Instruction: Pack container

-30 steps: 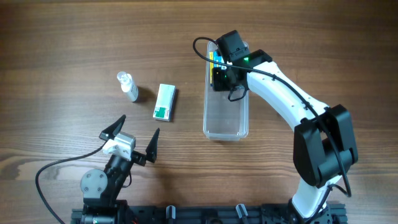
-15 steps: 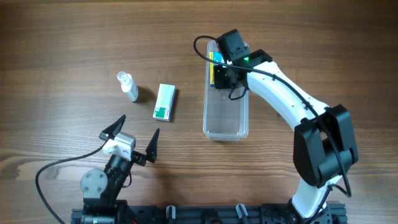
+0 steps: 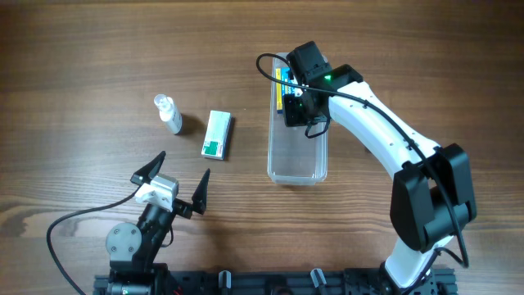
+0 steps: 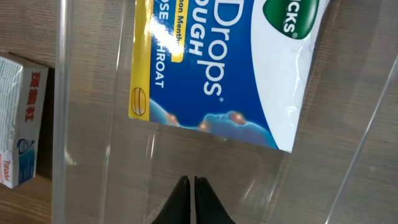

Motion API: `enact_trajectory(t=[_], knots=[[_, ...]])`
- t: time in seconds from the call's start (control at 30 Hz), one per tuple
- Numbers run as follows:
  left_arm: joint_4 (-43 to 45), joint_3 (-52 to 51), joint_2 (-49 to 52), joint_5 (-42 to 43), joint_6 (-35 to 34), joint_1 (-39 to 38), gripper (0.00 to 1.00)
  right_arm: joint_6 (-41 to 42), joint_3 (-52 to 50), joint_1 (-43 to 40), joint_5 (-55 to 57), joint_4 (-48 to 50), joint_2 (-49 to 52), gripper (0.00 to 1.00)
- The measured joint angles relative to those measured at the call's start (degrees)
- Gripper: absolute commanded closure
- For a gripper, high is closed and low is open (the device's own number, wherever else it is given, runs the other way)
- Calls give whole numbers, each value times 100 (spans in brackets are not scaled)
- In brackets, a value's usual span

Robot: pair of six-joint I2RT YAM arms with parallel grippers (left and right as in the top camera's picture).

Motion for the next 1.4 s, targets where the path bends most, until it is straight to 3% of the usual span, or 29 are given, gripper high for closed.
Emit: enact_trajectory(t=[0.4,0.8,1.4], knots=[[0,0,0,0,0,0,0,-39,-2,0,4,496,96,96],[0,0,0,0,0,0,0,-39,-2,0,2,50,127,96],[0,0,2,0,0,0,0,-39,-2,0,52,535,498,96]])
